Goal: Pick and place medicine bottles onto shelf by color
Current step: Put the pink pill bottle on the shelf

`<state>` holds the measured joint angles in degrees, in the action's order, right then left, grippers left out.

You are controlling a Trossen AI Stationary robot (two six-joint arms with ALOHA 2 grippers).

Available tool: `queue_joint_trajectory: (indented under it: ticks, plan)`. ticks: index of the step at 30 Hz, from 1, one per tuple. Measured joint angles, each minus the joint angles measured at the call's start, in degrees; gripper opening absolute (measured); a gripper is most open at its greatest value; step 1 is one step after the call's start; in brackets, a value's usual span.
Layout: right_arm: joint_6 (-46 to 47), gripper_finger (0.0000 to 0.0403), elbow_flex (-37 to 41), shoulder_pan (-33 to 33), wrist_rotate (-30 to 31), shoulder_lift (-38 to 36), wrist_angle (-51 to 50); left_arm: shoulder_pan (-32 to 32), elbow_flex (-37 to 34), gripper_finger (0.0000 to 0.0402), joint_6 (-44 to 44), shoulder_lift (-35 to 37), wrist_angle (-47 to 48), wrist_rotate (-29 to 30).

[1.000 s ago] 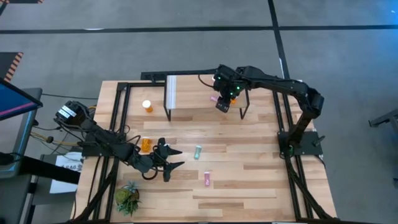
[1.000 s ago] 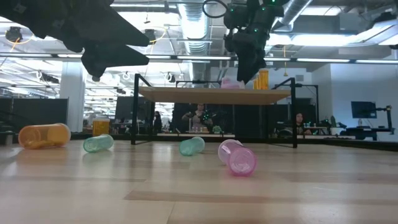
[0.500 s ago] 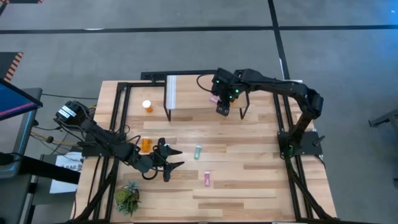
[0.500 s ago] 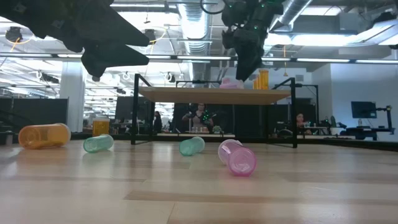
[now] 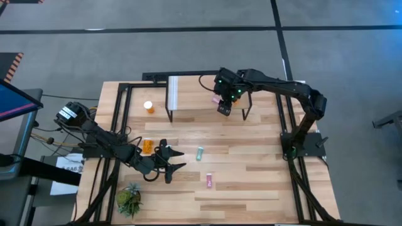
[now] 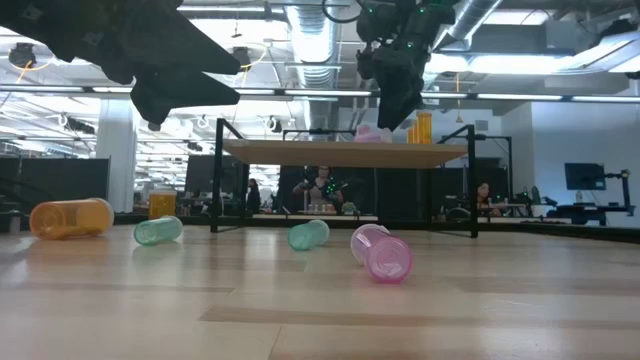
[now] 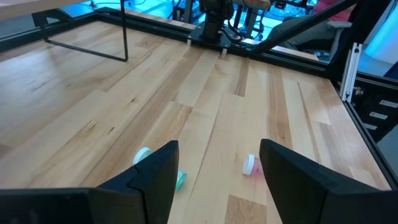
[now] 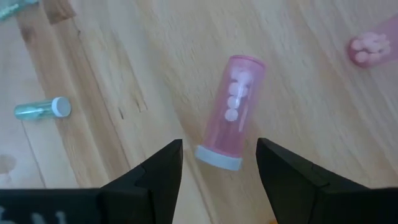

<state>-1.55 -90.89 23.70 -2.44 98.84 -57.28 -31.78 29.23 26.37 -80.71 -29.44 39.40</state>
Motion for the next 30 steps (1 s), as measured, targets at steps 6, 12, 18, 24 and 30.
queue_joint_trajectory:
  ticks: [6, 12, 18, 24, 30]
  plan:
    - [-1.08, 0.0229, -0.09, -0.48, 1.53, 3.67, -0.59, -0.01, 0.0, 0.0213, 0.0, 0.0, -0.01, -0.01]
    - [-1.49, 0.0229, -0.95, -0.03, 1.5, 5.02, -0.65, -0.03, -0.02, 0.0212, 0.0, 0.0, 0.01, -0.13]
    - [-0.94, 0.0227, -3.44, 0.04, 1.21, 5.04, -2.39, -0.03, -0.02, 0.0212, -0.15, 0.0, 0.03, -0.15]
    - [-0.39, 0.0193, -4.22, -0.09, 1.21, 4.97, -3.21, -0.06, -0.02, 0.0213, 0.09, 0.0, 0.04, -0.16]
    - [-0.42, 0.0136, -4.32, -0.09, 1.21, 4.86, -3.83, -0.08, -0.02, 0.0213, 0.15, 0.0, 0.03, -0.17]
